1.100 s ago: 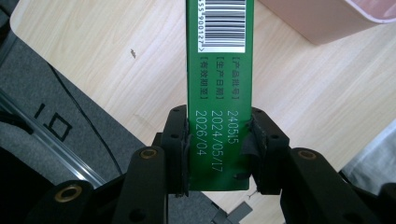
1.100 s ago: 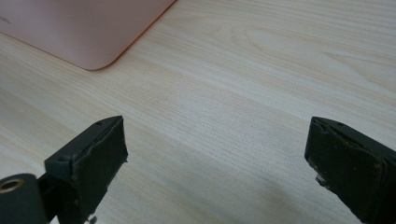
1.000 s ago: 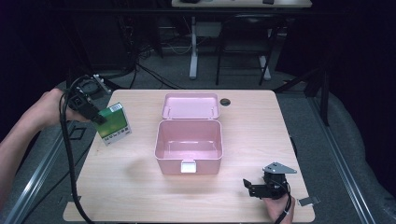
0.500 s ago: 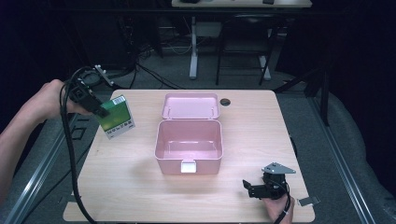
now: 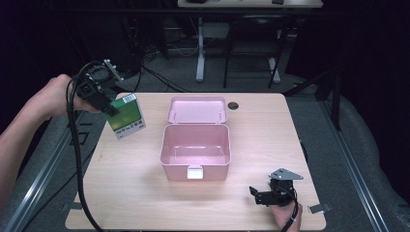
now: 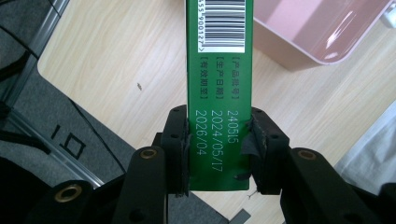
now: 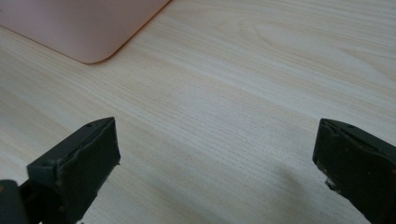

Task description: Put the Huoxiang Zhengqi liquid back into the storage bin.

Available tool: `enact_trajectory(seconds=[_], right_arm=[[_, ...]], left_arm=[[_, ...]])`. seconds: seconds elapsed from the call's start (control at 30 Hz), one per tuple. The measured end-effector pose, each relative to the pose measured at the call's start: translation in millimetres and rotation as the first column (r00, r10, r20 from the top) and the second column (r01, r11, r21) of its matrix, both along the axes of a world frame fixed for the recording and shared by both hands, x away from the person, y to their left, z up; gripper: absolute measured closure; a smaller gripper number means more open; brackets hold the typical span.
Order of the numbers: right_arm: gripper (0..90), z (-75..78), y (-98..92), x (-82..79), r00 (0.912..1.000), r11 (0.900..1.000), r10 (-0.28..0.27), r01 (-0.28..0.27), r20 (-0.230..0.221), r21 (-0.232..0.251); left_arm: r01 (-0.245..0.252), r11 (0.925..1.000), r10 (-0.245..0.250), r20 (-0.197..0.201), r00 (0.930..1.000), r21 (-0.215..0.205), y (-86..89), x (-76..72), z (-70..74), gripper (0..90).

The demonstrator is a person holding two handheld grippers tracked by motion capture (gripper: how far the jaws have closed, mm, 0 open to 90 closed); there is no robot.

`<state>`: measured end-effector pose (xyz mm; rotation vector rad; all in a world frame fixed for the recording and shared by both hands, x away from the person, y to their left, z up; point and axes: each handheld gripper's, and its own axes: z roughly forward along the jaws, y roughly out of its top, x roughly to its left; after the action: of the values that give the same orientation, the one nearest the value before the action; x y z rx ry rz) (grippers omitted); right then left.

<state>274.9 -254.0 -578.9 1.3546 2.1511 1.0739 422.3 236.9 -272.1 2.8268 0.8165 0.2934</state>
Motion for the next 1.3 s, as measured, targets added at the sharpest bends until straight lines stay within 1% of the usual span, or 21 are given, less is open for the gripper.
enact_trajectory(seconds=[0.03, 0.07, 0.27, 0.3, 0.53, 0.6, 0.63, 0.67, 0.87, 0.97, 1.0, 1.1, 1.23, 1.3], right_arm=[[0.0, -0.2, -0.1, 0.1, 1.0, 1.0, 0.001, -0.001, -0.006, -0.001], [0.0, -0.5, -0.3, 0.4, 1.0, 1.0, 0.002, -0.002, -0.002, -0.002], [0.0, -0.5, -2.2, -0.5, 1.0, 1.0, -0.001, 0.001, -0.008, -0.005], [0.0, -0.4, -2.7, -0.8, 1.0, 1.0, -0.003, 0.003, -0.008, -0.006], [0.2, 1.5, -4.0, -1.8, 1.0, 1.0, -0.006, 0.006, -0.005, -0.01], [0.3, 2.7, -3.9, -2.4, 1.0, 1.0, -0.005, 0.005, -0.005, -0.013], [0.3, 3.3, -3.8, -2.6, 1.0, 1.0, -0.007, 0.007, -0.005, -0.015], [0.4, 3.6, -3.8, -2.7, 1.0, 1.0, -0.007, 0.007, -0.006, -0.015], [0.5, 5.9, -4.6, -2.8, 1.0, 1.0, -0.003, 0.003, -0.006, -0.02], [0.5, 6.6, -5.1, -2.9, 1.0, 1.0, -0.002, 0.002, -0.007, -0.021], [0.5, 7.4, -5.2, -3.2, 1.0, 1.0, -0.002, 0.002, -0.007, -0.021], [0.5, 8.3, -5.7, -3.0, 1.0, 1.0, -0.002, 0.002, -0.007, -0.024], [0.6, 8.1, -5.7, -2.4, 1.0, 1.0, -0.004, 0.004, -0.008, -0.022], [0.6, 7.5, -5.6, -2.2, 1.0, 1.0, -0.001, 0.001, -0.007, -0.021]], left_arm=[[0.003, 1.0, -0.003, 0.003, 1.0, 0.001, -1.3, 0.7, 0.9, 64.0], [0.005, 1.0, -0.005, 0.002, 1.0, 0.005, -2.4, 1.0, 1.8, 64.0], [0.02, 0.9997, -0.02, 0.022, 0.9996, -0.01, -10.7, 2.1, 10.3, 64.0], [0.026, 0.9996, -0.026, 0.02, 0.9995, -0.01, -12.8, 2.4, 11.5, 64.0], [0.073, 0.9972, -0.072, 0.025, 0.9971, -0.018, -32.6, 4.4, 15.2, 64.0], [0.089, 0.9959, -0.089, 0.021, 0.9958, -0.019, -39.4, 4.5, 16.4, 64.0], [0.097, 0.995, -0.096, 0.031, 0.9949, -0.023, -41.5, 4.6, 16.6, 64.0], [0.1, 0.9946, -0.099, 0.031, 0.9945, -0.026, -44.6, 4.5, 17.4, 64.0], [0.144, 0.9889, -0.143, 0.024, 0.9895, -0.038, -63.6, 4.9, 18.5, 64.0], [0.166, 0.985, -0.165, 0.017, 0.9861, -0.048, -72.1, 6.0, 16.0, 64.0], [0.166, 0.9848, -0.165, 0.016, 0.9861, -0.051, -74.1, 5.9, 15.0, 64.0], [0.188, 0.9805, -0.188, 0.012, 0.9821, -0.056, -81.3, 6.7, 11.5, 64.0], [0.205, 0.9766, -0.205, 0.005, 0.9787, -0.064, -91.0, 6.8, 7.5, 64.1], [0.218, 0.9739, -0.218, 0.005, 0.9759, -0.063, -96.4, 6.4, 6.2, 64.0]])
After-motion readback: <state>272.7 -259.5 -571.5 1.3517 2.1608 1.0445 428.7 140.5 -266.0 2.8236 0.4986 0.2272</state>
